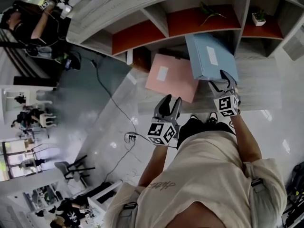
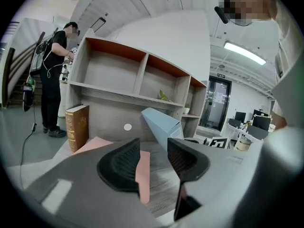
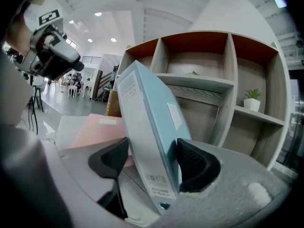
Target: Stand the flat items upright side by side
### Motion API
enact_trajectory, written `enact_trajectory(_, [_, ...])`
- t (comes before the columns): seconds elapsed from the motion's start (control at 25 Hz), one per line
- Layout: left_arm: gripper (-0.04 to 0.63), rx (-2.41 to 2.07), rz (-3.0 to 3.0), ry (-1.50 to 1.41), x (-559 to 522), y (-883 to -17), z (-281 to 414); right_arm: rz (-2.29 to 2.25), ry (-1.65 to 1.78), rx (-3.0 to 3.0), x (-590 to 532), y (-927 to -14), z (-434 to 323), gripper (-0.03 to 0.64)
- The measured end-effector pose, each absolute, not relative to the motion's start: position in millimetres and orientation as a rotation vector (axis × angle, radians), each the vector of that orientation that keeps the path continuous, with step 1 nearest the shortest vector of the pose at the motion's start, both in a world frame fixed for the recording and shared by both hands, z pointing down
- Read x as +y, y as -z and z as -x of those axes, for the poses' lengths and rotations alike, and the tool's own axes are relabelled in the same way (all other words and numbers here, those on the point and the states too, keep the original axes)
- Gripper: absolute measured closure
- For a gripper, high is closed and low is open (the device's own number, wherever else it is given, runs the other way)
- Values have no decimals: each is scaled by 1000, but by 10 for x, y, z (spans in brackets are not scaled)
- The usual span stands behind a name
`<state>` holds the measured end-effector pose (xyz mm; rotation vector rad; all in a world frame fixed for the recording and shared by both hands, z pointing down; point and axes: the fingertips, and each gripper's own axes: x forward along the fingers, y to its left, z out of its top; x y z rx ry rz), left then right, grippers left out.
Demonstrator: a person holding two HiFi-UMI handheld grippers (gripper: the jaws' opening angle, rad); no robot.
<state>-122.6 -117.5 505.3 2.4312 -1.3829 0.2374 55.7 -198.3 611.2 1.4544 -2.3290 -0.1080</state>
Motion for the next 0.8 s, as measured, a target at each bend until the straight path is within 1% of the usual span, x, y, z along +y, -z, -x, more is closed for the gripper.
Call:
enact_trajectory(0.4, [400,-1312,-2496,-217,-1322,-4951,955,-1575,-85,-2464,-1901,-5905,-946,306])
enact_trajectory(0.8, [403,-1316,-2501,-242,-1427,-4956,975,-1715,-233,-2514,-1862,-5873,-1311,317])
